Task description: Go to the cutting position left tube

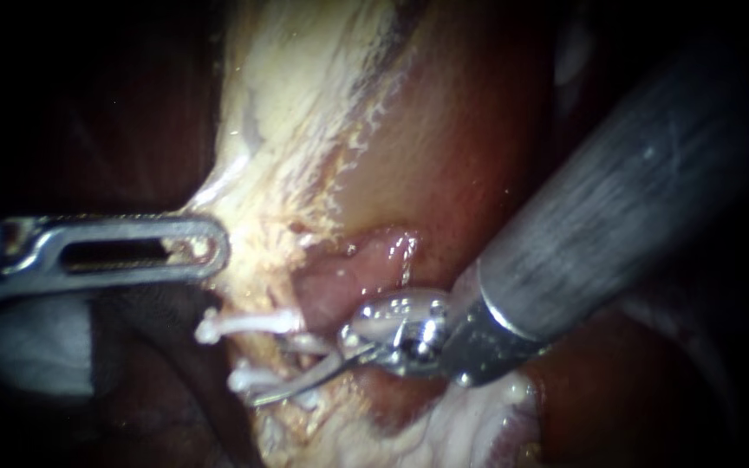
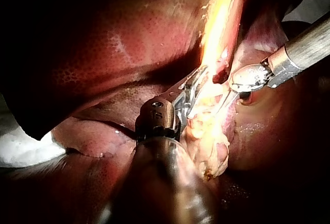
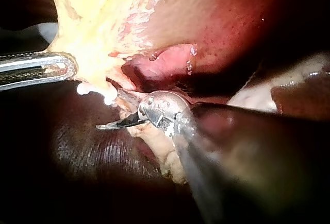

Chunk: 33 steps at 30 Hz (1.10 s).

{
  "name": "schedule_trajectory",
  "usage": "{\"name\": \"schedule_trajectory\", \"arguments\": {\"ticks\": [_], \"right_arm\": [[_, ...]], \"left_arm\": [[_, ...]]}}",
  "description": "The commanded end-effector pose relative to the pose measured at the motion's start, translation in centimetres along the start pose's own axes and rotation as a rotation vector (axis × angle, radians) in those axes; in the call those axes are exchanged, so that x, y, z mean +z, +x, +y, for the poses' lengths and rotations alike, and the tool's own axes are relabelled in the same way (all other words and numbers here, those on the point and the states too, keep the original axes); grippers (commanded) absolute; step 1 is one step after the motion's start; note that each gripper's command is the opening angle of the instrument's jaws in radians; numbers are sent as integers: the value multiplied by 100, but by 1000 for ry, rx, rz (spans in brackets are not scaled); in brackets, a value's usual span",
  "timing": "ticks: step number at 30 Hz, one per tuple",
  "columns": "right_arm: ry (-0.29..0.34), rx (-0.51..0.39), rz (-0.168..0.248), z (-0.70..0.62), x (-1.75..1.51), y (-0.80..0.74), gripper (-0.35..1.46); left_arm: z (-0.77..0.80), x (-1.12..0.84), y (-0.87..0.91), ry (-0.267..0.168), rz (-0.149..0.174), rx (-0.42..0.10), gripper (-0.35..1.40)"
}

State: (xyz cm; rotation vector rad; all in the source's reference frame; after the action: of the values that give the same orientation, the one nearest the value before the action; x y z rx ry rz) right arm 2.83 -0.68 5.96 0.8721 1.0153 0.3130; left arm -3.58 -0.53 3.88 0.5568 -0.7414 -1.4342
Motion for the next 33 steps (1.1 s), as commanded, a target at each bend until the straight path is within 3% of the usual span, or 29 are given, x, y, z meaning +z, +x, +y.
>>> {"name": "schedule_trajectory", "arguments": {"ticks": [1, 17, 26, 33], "right_arm": [[8, -1, 5, 0, 1, 0, 135], [92, -13, 45, -5, 14, 4, 136], [145, -37, 43, -6, 34, 6, 133], [146, -22, 43, -2, 44, 8, 130]], "left_arm": [[0, 0, 0, 0, 0, 0, -35], [1, 1, 0, 0, 0, 0, -35], [1, 2, 0, 0, 0, 1, -35], [1, 2, 0, 0, 0, 1, -35]]}}
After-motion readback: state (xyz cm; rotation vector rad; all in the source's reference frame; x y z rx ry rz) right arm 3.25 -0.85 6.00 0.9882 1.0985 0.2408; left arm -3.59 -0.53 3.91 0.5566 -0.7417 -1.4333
